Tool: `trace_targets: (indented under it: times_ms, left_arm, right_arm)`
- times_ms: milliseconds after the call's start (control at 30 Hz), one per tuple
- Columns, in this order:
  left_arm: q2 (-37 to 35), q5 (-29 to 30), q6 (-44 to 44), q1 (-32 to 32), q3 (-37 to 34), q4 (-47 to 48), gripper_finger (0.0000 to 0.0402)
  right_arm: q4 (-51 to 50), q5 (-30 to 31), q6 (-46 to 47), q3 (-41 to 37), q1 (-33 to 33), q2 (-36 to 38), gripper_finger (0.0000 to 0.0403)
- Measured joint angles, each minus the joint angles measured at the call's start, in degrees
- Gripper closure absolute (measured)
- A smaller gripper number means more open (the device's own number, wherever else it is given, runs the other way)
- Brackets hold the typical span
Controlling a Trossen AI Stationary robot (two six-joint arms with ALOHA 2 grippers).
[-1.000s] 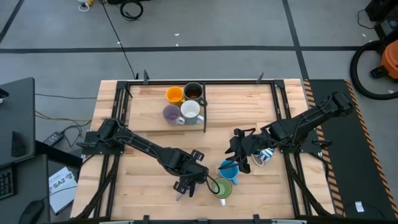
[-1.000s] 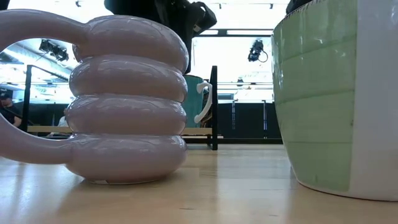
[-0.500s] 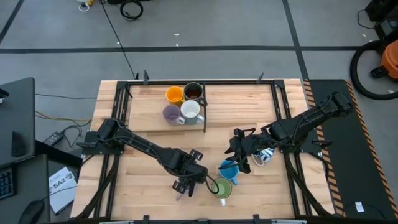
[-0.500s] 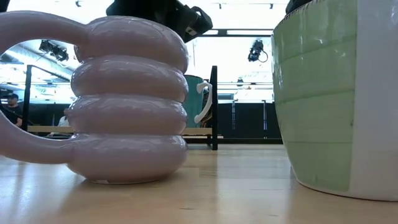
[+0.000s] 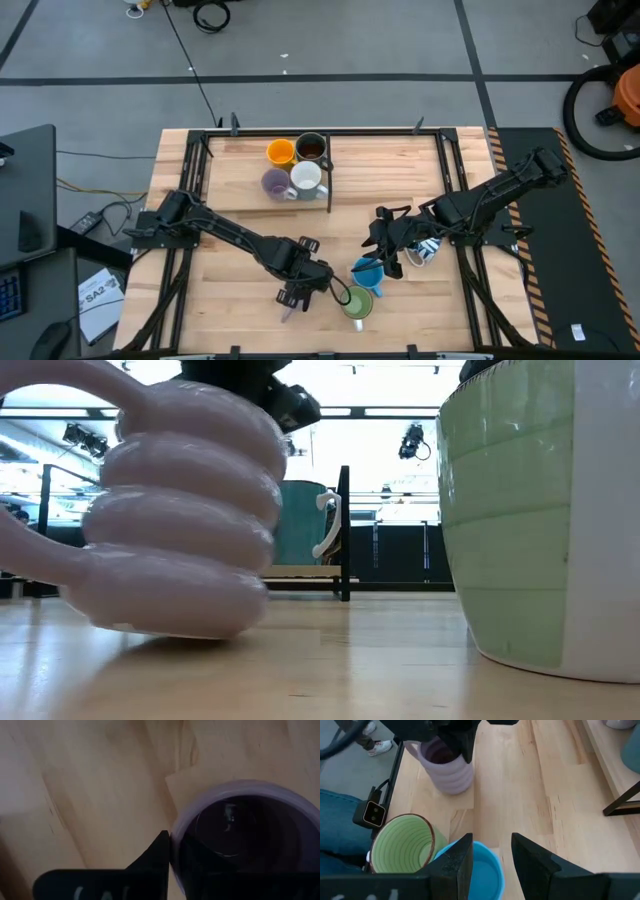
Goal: Place coffee mugs
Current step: Put the purple mug on the shelf
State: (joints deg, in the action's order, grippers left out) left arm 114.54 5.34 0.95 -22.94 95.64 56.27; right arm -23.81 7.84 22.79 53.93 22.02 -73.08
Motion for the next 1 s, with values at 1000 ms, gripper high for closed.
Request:
trace_targets:
  times_ms: [1000]
  left_arm:
    - [-22.61, 8.99, 3.13, 13.45, 3.40, 22.50, 0.0374]
  right_arm:
    - [0.15, 0.04, -0.39, 0.00, 0.00, 0.00, 0.0263]
